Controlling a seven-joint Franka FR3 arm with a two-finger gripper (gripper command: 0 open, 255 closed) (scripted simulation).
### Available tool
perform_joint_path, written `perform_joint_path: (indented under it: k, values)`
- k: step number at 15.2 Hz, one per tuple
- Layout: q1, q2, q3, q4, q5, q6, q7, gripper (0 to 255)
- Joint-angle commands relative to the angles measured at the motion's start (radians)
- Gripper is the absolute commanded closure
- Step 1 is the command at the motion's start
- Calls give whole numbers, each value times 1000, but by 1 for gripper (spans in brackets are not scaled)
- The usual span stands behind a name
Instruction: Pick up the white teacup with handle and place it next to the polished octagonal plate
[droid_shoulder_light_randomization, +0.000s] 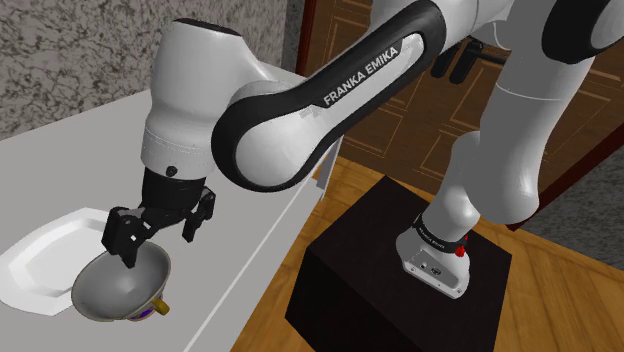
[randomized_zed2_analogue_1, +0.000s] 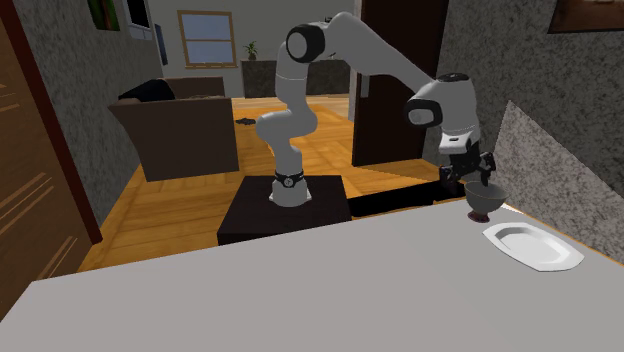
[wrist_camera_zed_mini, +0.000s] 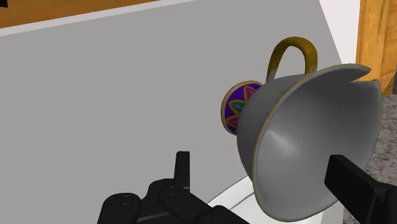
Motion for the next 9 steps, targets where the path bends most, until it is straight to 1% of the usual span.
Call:
perform_joint_path:
  k: [1,2,9]
  values:
    - [-19,-52,5,3,24,-54,-17,0]
    - [-25,-74,6,3,35,-76,-24,0]
    - [-25,-74,5,3,35,-76,-24,0]
